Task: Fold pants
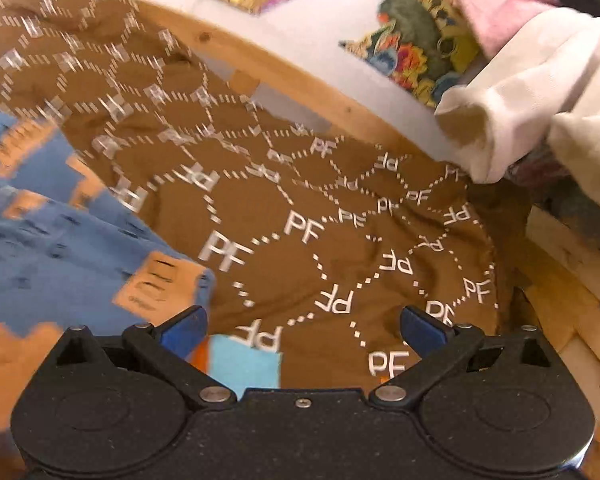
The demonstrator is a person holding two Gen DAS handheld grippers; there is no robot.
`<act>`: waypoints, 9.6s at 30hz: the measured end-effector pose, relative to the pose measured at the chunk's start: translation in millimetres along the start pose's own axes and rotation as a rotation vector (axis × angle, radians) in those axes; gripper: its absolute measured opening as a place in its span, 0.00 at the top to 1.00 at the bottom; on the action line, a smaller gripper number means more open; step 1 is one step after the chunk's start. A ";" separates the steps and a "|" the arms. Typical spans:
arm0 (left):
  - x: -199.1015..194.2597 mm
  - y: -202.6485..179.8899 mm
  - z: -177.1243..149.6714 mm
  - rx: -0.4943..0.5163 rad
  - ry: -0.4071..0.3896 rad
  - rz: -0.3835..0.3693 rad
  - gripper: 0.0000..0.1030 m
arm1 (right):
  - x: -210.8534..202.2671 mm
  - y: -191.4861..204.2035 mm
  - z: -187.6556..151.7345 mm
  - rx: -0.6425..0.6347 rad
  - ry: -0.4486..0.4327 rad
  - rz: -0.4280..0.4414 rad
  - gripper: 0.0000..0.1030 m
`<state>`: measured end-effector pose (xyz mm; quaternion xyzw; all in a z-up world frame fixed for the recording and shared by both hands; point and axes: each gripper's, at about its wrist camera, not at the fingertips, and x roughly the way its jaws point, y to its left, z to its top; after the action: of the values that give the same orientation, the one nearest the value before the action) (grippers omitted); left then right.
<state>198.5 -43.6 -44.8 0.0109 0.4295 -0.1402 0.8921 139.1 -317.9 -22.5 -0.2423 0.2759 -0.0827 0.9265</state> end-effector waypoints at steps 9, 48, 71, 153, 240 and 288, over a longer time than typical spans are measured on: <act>-22.1 -4.7 -43.2 0.067 0.016 0.049 0.01 | -48.9 21.1 -28.6 -0.037 0.025 0.067 0.01; -44.9 22.3 -55.8 0.005 0.051 0.024 0.00 | 31.8 109.0 72.8 -0.221 -0.129 0.640 0.01; -124.6 128.7 -40.4 -0.213 -0.350 0.183 0.88 | -55.0 94.8 31.9 -0.031 -0.046 0.573 0.01; -55.0 -132.7 -77.1 0.397 -0.203 -0.137 0.35 | -48.1 -68.5 -51.8 0.349 0.061 0.370 0.01; -59.8 -29.5 -56.7 0.155 0.081 -0.060 0.00 | -55.3 -35.0 -35.3 0.330 0.111 0.385 0.01; -24.1 -37.5 -51.7 0.117 0.130 -0.098 0.00 | -36.0 -16.5 -42.3 0.420 0.220 0.423 0.01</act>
<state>135.1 -66.6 -55.2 0.0509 0.4778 -0.2073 0.8521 85.5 -339.0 -28.3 0.0274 0.3954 0.0309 0.9176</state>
